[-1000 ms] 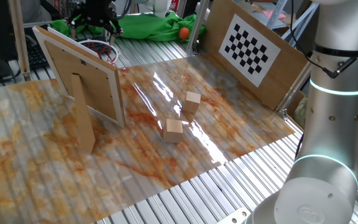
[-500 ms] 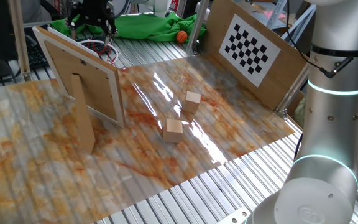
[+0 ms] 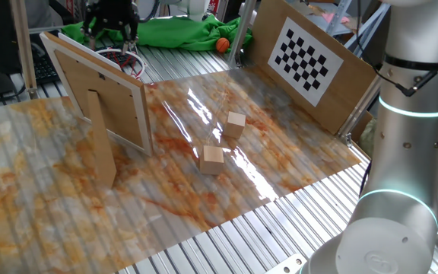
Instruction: Grab a basketball, release it and shoot it into the basket
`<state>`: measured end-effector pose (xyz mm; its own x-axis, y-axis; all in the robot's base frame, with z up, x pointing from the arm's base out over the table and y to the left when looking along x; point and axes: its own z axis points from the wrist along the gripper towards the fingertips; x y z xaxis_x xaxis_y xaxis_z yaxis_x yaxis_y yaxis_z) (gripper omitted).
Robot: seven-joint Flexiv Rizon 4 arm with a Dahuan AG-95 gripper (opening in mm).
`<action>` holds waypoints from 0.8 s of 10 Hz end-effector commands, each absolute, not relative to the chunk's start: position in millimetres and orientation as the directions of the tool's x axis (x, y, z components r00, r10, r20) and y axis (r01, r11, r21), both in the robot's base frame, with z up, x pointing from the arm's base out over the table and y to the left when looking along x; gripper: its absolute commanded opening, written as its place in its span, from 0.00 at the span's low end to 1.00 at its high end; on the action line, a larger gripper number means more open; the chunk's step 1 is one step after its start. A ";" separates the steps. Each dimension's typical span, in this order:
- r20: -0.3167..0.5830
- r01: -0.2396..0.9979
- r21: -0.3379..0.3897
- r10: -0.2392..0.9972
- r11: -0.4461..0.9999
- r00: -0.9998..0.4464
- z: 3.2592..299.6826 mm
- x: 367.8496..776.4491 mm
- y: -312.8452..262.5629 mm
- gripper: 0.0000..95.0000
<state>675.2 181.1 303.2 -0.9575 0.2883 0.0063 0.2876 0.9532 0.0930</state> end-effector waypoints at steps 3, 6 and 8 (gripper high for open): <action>-0.017 0.083 0.091 0.085 0.992 -0.996 331.9 654.2 156.1 0.00; -0.037 -0.072 0.093 -0.069 0.993 -0.997 330.7 633.1 120.9 0.00; -0.068 -0.125 0.082 -0.120 0.989 -0.990 326.0 624.5 107.7 0.00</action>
